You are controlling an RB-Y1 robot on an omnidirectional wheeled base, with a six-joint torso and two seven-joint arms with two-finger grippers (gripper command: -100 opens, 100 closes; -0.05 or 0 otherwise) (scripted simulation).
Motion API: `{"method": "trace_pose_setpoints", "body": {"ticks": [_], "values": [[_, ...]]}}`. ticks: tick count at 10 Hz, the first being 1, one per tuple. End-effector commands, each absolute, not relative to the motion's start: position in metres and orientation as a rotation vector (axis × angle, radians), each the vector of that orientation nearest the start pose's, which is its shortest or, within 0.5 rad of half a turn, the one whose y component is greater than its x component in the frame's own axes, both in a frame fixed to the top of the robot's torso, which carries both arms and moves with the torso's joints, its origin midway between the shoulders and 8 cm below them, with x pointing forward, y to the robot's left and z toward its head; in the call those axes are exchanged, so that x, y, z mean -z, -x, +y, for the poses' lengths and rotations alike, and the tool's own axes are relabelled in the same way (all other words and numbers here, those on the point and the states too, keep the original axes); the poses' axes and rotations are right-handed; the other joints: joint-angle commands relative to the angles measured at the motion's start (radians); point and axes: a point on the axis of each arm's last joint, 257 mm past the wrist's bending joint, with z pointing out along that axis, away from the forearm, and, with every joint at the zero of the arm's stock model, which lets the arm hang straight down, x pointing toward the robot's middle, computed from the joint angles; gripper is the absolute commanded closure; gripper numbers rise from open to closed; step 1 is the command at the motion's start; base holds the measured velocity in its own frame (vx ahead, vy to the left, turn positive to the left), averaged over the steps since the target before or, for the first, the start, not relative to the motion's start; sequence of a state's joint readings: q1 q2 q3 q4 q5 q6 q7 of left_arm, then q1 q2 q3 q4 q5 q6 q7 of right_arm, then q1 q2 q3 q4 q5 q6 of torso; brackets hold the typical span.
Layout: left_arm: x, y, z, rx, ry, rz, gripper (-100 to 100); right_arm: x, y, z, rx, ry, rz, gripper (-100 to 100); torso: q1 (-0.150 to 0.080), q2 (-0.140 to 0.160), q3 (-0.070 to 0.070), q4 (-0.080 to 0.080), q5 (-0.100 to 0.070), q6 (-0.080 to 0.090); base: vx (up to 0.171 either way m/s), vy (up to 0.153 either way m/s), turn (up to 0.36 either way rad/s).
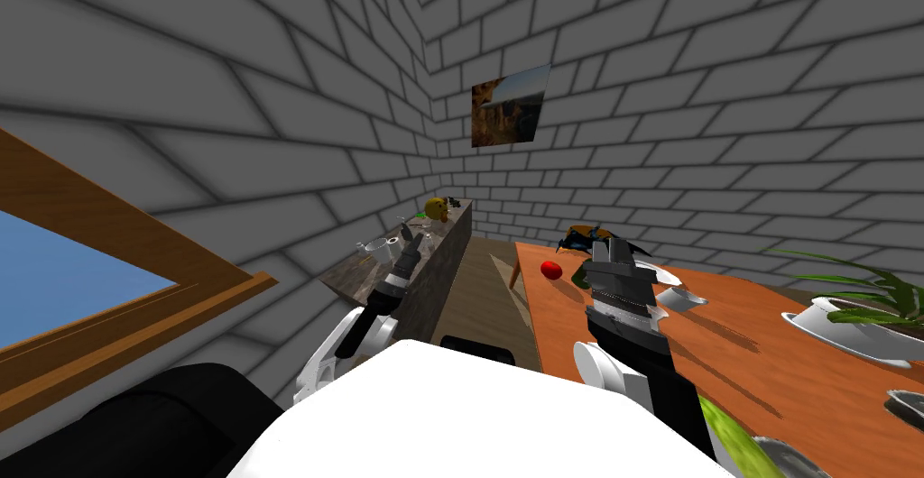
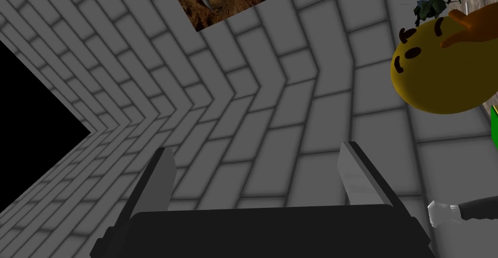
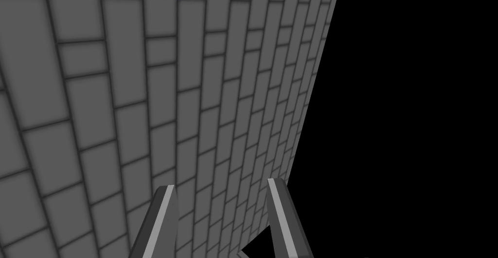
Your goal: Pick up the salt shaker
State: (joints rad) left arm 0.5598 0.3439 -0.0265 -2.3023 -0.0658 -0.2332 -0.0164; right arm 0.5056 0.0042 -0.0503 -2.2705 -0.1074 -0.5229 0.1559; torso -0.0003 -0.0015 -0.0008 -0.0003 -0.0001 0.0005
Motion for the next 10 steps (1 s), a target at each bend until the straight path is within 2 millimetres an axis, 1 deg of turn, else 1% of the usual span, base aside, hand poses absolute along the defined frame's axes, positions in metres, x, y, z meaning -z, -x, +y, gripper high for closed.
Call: {"method": "trace_pose_setpoints", "body": {"ticks": [1,2,3,6,10], "values": [[0.0629,-0.3707,0.2634,1.091,0.583,1.181,-100,-0.0238,-0.3353,-0.3102,-1.171,-0.658,0.573,0,0.000,0.000,0.000,0.000,0.000,0.000,-0.044,-0.016,0.146],[0.0676,-0.3697,0.2672,1.075,0.580,1.201,-100,-0.0238,-0.3353,-0.3102,-1.171,-0.658,0.573,0,-0.001,0.003,0.001,0.000,0.000,-0.001,-0.083,-0.031,0.275],[0.0676,-0.3697,0.2672,1.075,0.580,1.201,-100,-0.0238,-0.3353,-0.3102,-1.171,-0.658,0.573,0,-0.002,0.005,0.003,0.001,0.000,-0.001,-0.027,-0.010,0.090],[0.0676,-0.3697,0.2672,1.075,0.580,1.201,-100,-0.0238,-0.3353,-0.3102,-1.171,-0.658,0.573,0,0.000,0.000,0.000,0.000,0.000,0.000,0.014,0.005,-0.046],[0.0676,-0.3697,0.2672,1.075,0.580,1.201,-100,-0.0238,-0.3353,-0.3102,-1.171,-0.658,0.573,0,0.000,0.000,0.000,0.000,0.000,0.000,-0.005,-0.002,0.016]]}}
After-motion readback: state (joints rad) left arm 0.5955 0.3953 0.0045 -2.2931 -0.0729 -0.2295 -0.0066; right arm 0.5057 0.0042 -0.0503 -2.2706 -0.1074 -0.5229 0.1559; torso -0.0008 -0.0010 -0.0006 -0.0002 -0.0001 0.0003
